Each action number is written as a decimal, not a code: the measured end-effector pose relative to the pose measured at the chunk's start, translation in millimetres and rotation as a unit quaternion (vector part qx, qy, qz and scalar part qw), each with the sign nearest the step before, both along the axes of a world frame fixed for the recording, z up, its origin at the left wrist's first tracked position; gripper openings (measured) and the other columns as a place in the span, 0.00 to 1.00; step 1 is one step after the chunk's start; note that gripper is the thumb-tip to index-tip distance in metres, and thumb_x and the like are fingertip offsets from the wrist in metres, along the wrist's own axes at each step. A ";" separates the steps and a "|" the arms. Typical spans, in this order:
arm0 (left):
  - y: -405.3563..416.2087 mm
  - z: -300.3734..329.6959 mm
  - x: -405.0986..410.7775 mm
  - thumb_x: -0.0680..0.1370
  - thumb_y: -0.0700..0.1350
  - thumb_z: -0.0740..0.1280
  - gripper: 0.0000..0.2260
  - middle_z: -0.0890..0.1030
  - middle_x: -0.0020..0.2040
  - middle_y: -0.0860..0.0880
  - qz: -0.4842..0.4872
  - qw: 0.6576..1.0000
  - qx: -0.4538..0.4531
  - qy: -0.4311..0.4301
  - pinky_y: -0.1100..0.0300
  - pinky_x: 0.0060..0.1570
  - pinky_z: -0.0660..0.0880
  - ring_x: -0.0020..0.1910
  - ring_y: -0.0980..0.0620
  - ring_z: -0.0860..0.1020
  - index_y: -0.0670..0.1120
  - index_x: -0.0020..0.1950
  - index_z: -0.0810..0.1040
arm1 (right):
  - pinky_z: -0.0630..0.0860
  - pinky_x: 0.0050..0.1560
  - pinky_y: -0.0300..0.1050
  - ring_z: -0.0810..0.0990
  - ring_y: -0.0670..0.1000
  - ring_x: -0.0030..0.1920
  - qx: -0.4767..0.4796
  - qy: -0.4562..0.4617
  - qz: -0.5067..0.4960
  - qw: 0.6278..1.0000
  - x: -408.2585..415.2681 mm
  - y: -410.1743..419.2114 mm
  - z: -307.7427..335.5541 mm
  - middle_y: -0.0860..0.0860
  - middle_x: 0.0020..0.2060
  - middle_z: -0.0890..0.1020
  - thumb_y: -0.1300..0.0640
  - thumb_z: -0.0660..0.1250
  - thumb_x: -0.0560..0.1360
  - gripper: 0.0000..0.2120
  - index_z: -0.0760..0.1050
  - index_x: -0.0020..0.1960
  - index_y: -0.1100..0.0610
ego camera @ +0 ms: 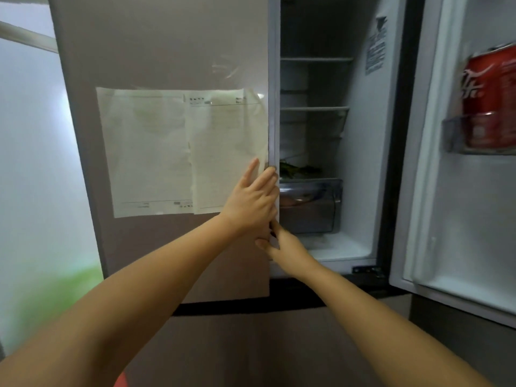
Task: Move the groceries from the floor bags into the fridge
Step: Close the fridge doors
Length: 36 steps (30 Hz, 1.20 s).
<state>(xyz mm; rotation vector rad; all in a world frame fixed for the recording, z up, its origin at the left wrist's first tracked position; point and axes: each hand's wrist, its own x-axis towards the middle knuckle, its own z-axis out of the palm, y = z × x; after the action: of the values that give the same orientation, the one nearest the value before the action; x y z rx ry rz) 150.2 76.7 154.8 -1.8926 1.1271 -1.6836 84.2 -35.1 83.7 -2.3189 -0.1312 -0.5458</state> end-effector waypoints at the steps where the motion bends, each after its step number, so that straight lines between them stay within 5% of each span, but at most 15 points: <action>1: -1.5 -2.2 -0.8 0.72 0.49 0.63 0.14 0.81 0.59 0.42 -0.004 1.000 -0.010 0.005 0.37 0.68 0.54 0.65 0.41 0.74 0.43 0.49 0.84 | 0.69 0.63 0.44 0.69 0.55 0.69 -0.011 -0.001 -0.001 1.000 -4.5 -4.0 -0.2 0.54 0.71 0.69 0.52 0.63 0.78 0.31 0.53 0.77 0.51; 5: -37.0 -2.7 -24.6 0.66 0.45 0.73 0.14 0.78 0.62 0.41 -0.057 0.996 -0.051 0.042 0.35 0.70 0.41 0.66 0.40 0.73 0.44 0.50 0.81 | 0.69 0.67 0.48 0.70 0.52 0.69 -0.043 -0.028 -0.070 0.996 -45.3 -52.6 1.4 0.51 0.70 0.69 0.54 0.60 0.79 0.24 0.62 0.74 0.51; 8: -104.7 14.7 -79.7 0.68 0.45 0.70 0.16 0.77 0.64 0.42 -0.182 0.980 -0.067 0.048 0.31 0.70 0.48 0.67 0.42 0.73 0.45 0.55 0.80 | 0.75 0.58 0.48 0.78 0.53 0.57 -0.046 -0.087 -0.159 0.982 -99.8 -104.2 13.5 0.54 0.60 0.78 0.56 0.59 0.80 0.14 0.73 0.64 0.55; 13: -213.4 53.1 -195.1 0.72 0.43 0.60 0.20 0.77 0.64 0.42 -0.412 0.901 -0.102 0.085 0.41 0.70 0.59 0.65 0.42 0.73 0.43 0.63 0.76 | 0.76 0.48 0.47 0.78 0.51 0.46 -0.072 -0.143 -0.305 0.939 -201.1 -173.9 34.8 0.51 0.49 0.80 0.60 0.57 0.80 0.10 0.76 0.55 0.57; 18: -248.2 81.7 -242.9 0.76 0.49 0.59 0.17 0.80 0.56 0.43 -0.460 0.850 -0.162 0.198 0.50 0.60 0.70 0.54 0.45 0.78 0.42 0.60 0.76 | 0.73 0.45 0.35 0.80 0.48 0.44 -0.119 -0.194 -0.335 0.914 -276.1 -214.4 35.0 0.53 0.47 0.81 0.63 0.57 0.73 0.14 0.80 0.51 0.60; 21: -247.2 98.0 -258.3 0.80 0.51 0.57 0.13 0.79 0.49 0.48 -0.478 0.800 -0.183 0.314 0.57 0.53 0.66 0.47 0.50 0.76 0.44 0.51 0.77 | 0.75 0.46 0.36 0.81 0.48 0.46 -0.145 -0.229 -0.354 0.895 -299.3 -227.9 33.0 0.52 0.47 0.81 0.67 0.59 0.74 0.13 0.80 0.50 0.60; 25: -237.7 107.7 -265.2 0.81 0.51 0.56 0.14 0.77 0.41 0.51 -0.477 0.767 -0.209 0.375 0.54 0.50 0.67 0.40 0.51 0.73 0.45 0.43 0.75 | 0.71 0.55 0.37 0.76 0.52 0.52 -0.159 -0.288 -0.374 0.867 -319.6 -239.6 36.4 0.54 0.50 0.78 0.65 0.57 0.74 0.14 0.78 0.54 0.61; 29: -217.5 103.3 -253.6 0.80 0.52 0.57 0.18 0.77 0.36 0.46 -0.513 0.694 -0.261 0.433 0.48 0.47 0.74 0.37 0.45 0.76 0.42 0.38 0.74 | 0.60 0.69 0.38 0.66 0.49 0.66 -0.161 -0.312 -0.405 0.844 -333.7 -248.3 41.6 0.57 0.66 0.71 0.59 0.59 0.76 0.20 0.69 0.67 0.59; 32: -189.2 97.3 -237.3 0.81 0.48 0.59 0.15 0.77 0.36 0.45 -0.542 0.635 -0.292 0.468 0.52 0.43 0.78 0.36 0.49 0.78 0.43 0.37 0.73 | 0.48 0.68 0.22 0.56 0.39 0.70 -0.114 -0.289 -0.346 0.885 -339.2 -244.4 42.6 0.54 0.74 0.60 0.52 0.60 0.77 0.28 0.56 0.75 0.53; 34: -169.1 93.8 -221.5 0.81 0.46 0.58 0.14 0.74 0.35 0.51 -0.550 0.596 -0.313 0.494 0.61 0.41 0.76 0.34 0.57 0.75 0.49 0.35 0.71 | 0.50 0.64 0.17 0.53 0.36 0.69 -0.100 -0.278 -0.289 0.911 -336.5 -232.5 39.2 0.53 0.75 0.55 0.49 0.61 0.76 0.31 0.51 0.75 0.50; 36: -150.1 91.9 -205.4 0.81 0.45 0.57 0.14 0.73 0.36 0.51 -0.550 0.572 -0.345 0.502 0.57 0.42 0.75 0.36 0.54 0.74 0.50 0.35 0.69 | 0.51 0.63 0.17 0.50 0.36 0.72 -0.115 -0.283 -0.254 0.918 -328.2 -214.1 31.6 0.49 0.76 0.49 0.46 0.62 0.76 0.33 0.50 0.75 0.48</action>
<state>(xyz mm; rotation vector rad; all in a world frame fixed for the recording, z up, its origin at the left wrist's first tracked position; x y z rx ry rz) -55.3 -73.4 246.7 -3.1882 2.9272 -1.4698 -244.0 -249.2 115.3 -2.3468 0.1526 -1.5325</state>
